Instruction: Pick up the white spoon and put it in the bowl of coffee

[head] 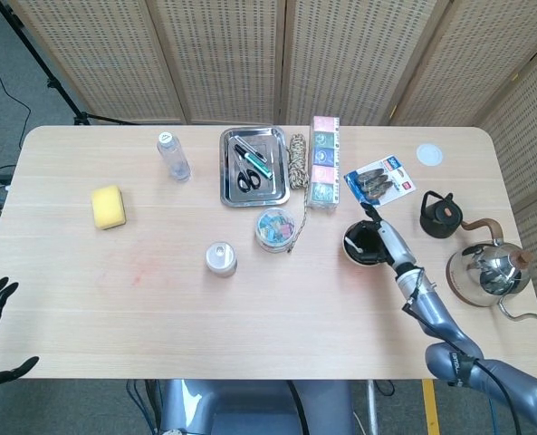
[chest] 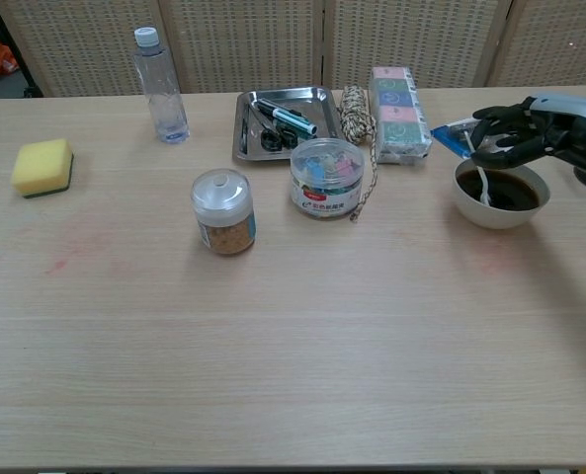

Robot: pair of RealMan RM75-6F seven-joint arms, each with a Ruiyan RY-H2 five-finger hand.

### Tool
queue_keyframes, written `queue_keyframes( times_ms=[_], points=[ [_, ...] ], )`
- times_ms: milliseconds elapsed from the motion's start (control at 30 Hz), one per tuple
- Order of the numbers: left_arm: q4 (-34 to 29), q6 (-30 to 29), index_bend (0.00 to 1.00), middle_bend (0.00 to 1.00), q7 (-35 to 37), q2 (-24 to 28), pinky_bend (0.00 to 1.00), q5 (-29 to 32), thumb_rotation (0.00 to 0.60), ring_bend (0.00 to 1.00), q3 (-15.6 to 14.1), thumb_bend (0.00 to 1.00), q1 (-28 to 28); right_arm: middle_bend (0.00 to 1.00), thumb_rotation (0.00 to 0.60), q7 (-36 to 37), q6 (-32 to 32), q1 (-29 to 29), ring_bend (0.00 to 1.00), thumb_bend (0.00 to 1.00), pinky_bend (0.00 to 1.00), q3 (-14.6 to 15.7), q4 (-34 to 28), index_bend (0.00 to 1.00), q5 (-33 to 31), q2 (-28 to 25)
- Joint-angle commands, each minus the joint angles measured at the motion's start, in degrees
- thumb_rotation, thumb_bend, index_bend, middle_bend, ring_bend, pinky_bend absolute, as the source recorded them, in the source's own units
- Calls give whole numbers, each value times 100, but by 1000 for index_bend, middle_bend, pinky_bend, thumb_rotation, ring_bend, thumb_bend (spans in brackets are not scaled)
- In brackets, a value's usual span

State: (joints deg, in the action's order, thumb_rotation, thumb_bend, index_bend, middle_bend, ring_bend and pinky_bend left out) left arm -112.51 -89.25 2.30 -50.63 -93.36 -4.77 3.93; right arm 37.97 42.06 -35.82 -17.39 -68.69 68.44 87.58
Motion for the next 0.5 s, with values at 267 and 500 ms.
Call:
queue_keyframes(
  times_ms=[267,500],
  points=[
    [14,-14,0,0,27,14,0,22,600,0,10,0,-1,0,600,-546,53,-280,0,672,0,-274,637,590,-429,302],
    [-13,31,0,0,-91,-25,0,-23,600,0,-18,0,-11,0,600,-486,129,-36,0,672,0,-155,435,590,-269,-134]
  ],
)
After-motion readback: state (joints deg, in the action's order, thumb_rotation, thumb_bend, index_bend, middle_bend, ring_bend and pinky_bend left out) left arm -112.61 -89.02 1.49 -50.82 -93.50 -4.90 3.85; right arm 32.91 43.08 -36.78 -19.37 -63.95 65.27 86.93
